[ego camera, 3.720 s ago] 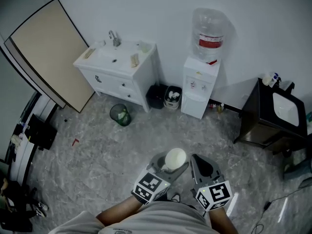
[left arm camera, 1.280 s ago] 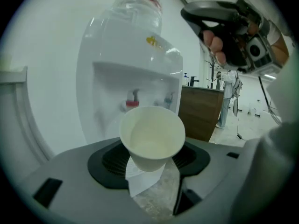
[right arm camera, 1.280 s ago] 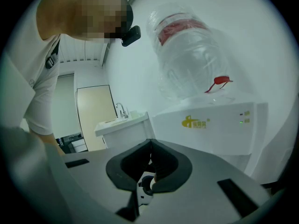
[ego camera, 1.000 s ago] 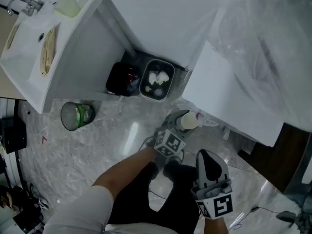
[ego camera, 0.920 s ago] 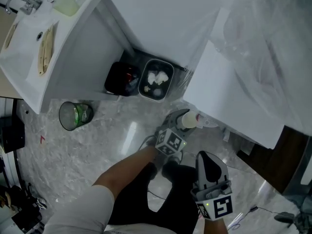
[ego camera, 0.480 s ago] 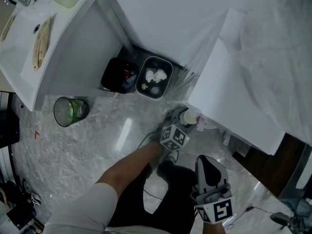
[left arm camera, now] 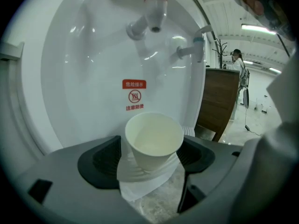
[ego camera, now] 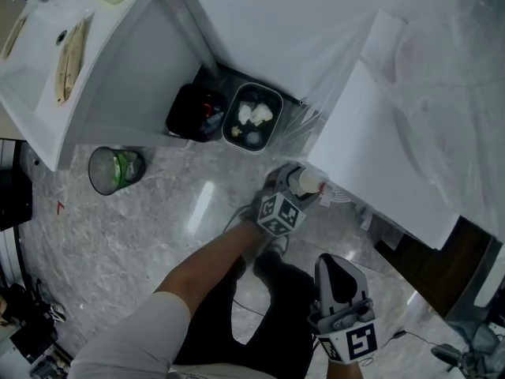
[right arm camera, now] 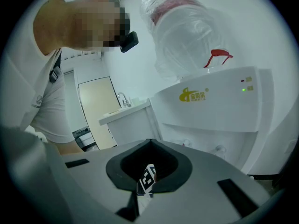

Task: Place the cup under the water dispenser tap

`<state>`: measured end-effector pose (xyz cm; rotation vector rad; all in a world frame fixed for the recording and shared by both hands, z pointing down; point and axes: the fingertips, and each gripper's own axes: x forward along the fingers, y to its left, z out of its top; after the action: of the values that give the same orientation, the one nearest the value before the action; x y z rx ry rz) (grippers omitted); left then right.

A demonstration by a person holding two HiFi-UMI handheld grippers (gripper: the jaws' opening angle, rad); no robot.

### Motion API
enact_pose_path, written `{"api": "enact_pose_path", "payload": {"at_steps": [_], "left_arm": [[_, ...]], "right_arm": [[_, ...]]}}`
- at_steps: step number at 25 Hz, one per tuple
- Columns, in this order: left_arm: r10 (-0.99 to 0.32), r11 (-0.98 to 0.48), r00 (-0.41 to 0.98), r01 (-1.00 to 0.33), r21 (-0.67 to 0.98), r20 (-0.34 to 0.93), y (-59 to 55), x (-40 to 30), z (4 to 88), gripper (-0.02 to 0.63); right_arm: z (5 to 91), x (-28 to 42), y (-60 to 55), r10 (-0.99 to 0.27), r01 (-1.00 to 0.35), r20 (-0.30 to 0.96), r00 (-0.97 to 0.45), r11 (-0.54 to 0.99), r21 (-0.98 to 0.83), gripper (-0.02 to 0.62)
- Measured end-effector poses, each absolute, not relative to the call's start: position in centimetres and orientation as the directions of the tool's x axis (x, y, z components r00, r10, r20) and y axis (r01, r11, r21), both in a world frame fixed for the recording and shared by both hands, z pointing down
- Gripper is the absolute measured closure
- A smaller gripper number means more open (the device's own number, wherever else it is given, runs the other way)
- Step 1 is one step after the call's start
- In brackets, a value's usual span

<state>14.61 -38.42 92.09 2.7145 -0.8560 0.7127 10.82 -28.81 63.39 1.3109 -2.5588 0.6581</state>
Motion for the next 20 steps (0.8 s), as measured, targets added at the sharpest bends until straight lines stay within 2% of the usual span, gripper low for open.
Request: {"api": "enact_pose_path", "payload": {"at_steps": [10,20], "left_arm": [[-0.419,-0.812,0.718,-0.570,0.124,0.555,-31.8,11.5,85.1,0.256],[-0.446,-0.819,0.779,-0.553,0.150,0.441,-27.4,8.1,62.0,0.258]], "right_arm": [[57.8,9.0,-27.8,-0.710,-0.804,0.379,-0.593,0.498,-0.325,0.580],[47.5,8.9,-25.3,-0.755,-0.850,0.390,-0.526,0.455,-0.265,0.580]]}}
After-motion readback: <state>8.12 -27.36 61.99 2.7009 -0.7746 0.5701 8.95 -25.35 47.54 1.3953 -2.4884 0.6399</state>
